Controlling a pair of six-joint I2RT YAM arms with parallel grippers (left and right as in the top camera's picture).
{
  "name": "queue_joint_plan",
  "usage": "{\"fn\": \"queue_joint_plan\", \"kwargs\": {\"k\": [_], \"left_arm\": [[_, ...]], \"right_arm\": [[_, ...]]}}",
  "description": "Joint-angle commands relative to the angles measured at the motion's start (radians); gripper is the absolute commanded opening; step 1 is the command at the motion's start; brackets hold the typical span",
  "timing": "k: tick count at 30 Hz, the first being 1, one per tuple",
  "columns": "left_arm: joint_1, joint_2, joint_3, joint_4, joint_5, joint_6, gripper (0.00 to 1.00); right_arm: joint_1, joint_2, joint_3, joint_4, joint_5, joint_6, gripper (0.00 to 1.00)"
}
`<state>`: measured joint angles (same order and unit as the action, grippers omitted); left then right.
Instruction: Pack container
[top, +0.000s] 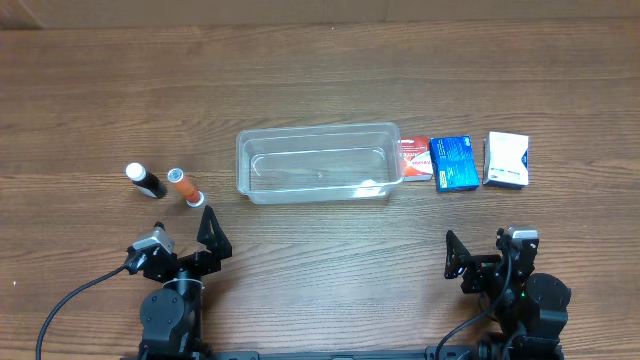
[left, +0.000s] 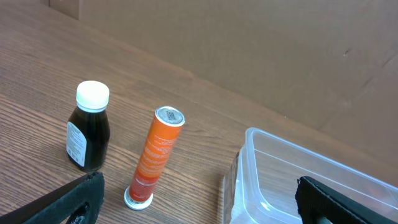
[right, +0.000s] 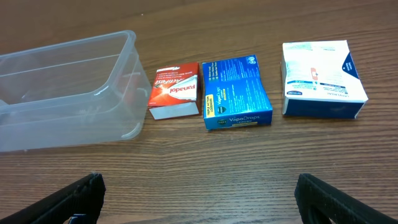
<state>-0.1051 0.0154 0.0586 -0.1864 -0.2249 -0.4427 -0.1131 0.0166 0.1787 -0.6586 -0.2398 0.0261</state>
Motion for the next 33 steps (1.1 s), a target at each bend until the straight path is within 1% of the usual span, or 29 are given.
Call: {"fn": "queue_joint_plan", "kwargs": {"k": [1,22,23,25,28,31,32,33], "left_arm": [[-0.006,-0.009,0.000,0.000,-0.011,-0.007,1.00],[-0.006,-0.009,0.000,0.000,-0.011,-0.007,1.00],[-0.006,-0.009,0.000,0.000,-0.011,-0.007,1.00],[-0.006,-0.009,0.000,0.000,-0.011,-0.007,1.00],[-0.006,-0.009,0.000,0.000,-0.011,-0.007,1.00],[-0.006,-0.009,0.000,0.000,-0.011,-0.006,1.00],[-0.006,-0.009,0.000,0.000,-0.011,-0.007,1.00],[-0.006,-0.009,0.000,0.000,-0.011,-0.007,1.00]], "right_arm": [[0.002,-0.013,-0.015,-0.002,-0.013,0.003,1.00],[0.002,-0.013,-0.015,-0.002,-0.012,0.003,1.00],[0.002,-0.013,-0.015,0.014,0.001,0.003,1.00],[0.002,-0.013,-0.015,0.113,0.012,0.003,1.00],[0.002,-0.013,-0.015,0.274,-0.043,0.004,1.00],[0.002,-0.013,-0.015,0.393,-0.071,0.008,1.00],[0.000,-0.010,-0.015,0.389,-0.024,0.072,1.00],[-0.001,-0.004,-0.014,0.377,0.036,0.170,1.00]]}}
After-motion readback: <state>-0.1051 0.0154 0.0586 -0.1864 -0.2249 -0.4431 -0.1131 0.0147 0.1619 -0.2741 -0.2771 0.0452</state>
